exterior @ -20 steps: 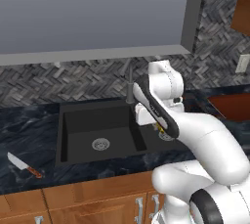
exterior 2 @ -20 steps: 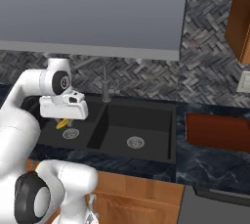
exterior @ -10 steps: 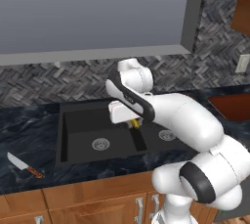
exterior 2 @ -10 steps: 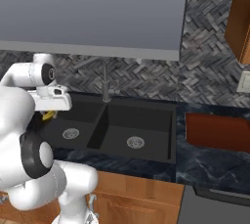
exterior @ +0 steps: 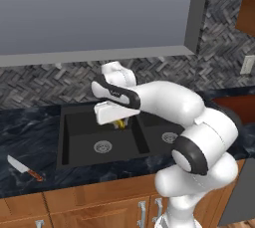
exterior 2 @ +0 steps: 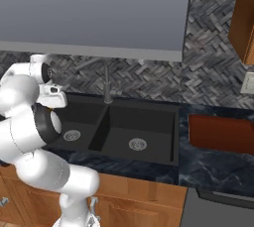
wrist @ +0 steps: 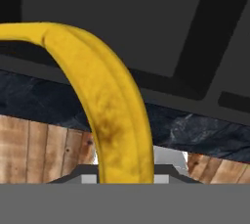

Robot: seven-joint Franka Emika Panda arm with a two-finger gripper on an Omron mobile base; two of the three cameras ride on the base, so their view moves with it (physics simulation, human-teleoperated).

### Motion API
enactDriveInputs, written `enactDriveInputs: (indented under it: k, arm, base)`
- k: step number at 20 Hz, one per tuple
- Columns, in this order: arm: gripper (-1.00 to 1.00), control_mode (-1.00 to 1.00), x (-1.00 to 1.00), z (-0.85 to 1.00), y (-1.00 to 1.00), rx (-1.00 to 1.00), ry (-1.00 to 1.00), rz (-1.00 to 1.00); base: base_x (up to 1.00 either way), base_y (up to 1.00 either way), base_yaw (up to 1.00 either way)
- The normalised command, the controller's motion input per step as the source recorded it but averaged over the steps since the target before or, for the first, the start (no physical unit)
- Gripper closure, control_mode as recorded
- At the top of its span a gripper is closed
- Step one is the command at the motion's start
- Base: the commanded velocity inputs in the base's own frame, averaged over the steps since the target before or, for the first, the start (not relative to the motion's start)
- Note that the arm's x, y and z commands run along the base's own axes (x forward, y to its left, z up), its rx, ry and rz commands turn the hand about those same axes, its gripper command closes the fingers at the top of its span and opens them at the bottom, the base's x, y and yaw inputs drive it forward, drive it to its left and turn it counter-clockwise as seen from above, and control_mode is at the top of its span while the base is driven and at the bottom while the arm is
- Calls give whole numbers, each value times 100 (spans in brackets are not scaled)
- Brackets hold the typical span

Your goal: Pick up all produce items and place them in the sink. Turn on the sink faucet to wash them. Then turn the sink off and put them in the tray.

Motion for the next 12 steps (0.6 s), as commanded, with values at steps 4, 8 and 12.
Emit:
enactDriveInputs:
  k: [4, 8, 12]
  arm:
    - [100, -100, 44, -45, 16, 1, -2, 1]
    - [100, -100, 49, -54, 13, 0, -9, 0]
    - [100, -100, 54, -52, 14, 0, -6, 0]
  base:
    - [0, 0, 0]
    - [0, 0, 0]
    - [0, 0, 0]
